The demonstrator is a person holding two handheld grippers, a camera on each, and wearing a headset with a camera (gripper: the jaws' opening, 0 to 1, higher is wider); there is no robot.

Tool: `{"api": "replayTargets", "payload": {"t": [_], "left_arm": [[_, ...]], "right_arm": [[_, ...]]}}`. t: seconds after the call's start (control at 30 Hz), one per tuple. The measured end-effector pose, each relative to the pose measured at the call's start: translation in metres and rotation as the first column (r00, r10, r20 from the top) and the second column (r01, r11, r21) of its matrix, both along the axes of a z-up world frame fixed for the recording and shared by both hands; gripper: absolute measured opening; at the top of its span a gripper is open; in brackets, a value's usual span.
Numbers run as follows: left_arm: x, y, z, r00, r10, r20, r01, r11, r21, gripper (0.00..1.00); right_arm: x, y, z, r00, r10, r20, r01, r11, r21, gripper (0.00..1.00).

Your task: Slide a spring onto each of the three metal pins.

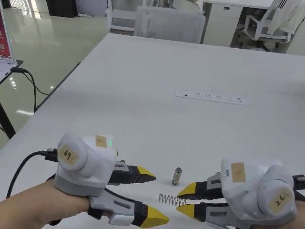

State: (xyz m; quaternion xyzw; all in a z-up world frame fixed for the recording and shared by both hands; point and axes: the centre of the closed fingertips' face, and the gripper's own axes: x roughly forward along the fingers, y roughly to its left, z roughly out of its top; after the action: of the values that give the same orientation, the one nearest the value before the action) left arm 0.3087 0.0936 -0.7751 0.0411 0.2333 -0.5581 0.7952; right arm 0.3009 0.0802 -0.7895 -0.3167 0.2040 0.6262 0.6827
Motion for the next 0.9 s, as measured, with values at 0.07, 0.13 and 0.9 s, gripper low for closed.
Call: {"api": "replayTargets", "payload": {"t": [0.07,0.13,0.9], "left_arm": [[-0.002,-0.005,-0.001,1.0,-0.012,-0.005,0.012,1.0,-0.008,0.41],[-0.003,-0.008,-0.003,1.0,-0.024,-0.003,0.024,1.0,-0.006,0.36],[-0.001,-0.014,-0.003,0.997,-0.057,0.046,0.057,0.998,-0.014,0.05]], "right_arm": [[0.0,0.0,0.001,1.0,0.007,0.004,-0.007,1.0,0.002,0.07],[0.0,-0.001,0.001,1.0,0.01,0.006,-0.01,1.0,0.006,0.07],[-0.002,-0.001,0.006,1.0,0.029,0.005,-0.03,0.999,0.028,0.07]]}}
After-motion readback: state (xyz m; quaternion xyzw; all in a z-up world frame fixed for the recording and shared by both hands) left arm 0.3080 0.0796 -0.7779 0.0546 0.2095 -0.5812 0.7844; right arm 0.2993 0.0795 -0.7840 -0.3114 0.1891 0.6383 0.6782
